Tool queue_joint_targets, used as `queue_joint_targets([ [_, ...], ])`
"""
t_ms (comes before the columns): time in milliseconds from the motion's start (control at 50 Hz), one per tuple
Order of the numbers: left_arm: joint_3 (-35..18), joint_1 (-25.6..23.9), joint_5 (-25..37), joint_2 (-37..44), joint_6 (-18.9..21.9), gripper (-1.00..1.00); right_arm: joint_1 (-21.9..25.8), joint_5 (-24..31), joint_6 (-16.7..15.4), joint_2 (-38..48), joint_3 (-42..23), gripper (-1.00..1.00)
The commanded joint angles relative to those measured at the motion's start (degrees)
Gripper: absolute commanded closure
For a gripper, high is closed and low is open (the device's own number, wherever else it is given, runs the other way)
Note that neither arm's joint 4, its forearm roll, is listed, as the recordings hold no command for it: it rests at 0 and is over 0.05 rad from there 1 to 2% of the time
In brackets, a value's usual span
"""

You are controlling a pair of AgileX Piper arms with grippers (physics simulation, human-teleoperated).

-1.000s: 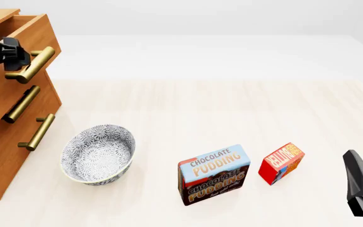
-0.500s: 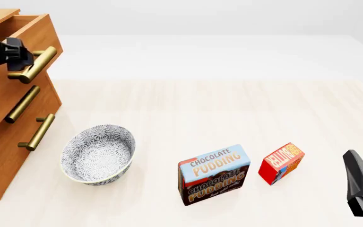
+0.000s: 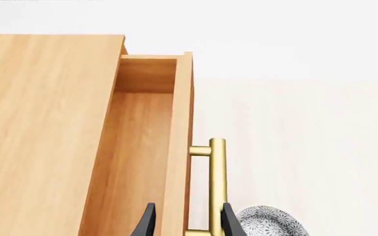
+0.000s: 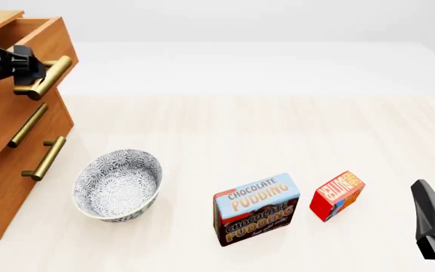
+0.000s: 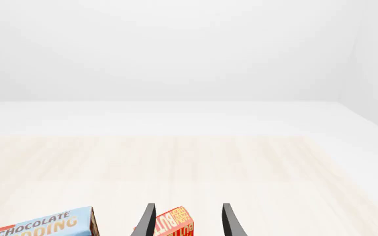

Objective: Put the butter at the back in the top drawer of the cabinet and close it.

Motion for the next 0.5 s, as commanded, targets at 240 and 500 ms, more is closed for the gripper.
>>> queue_joint_targets([
  [240,0.89,-2.09,-0.3,0.95,-0.06,-1.0,0.0,0.0,0.0,0.0,0.0,-1.0],
  [500,1.64,-2.51,-0.91,1.64,0.05,-1.0,0.0,0.0,0.0,0.0,0.0,-1.0],
])
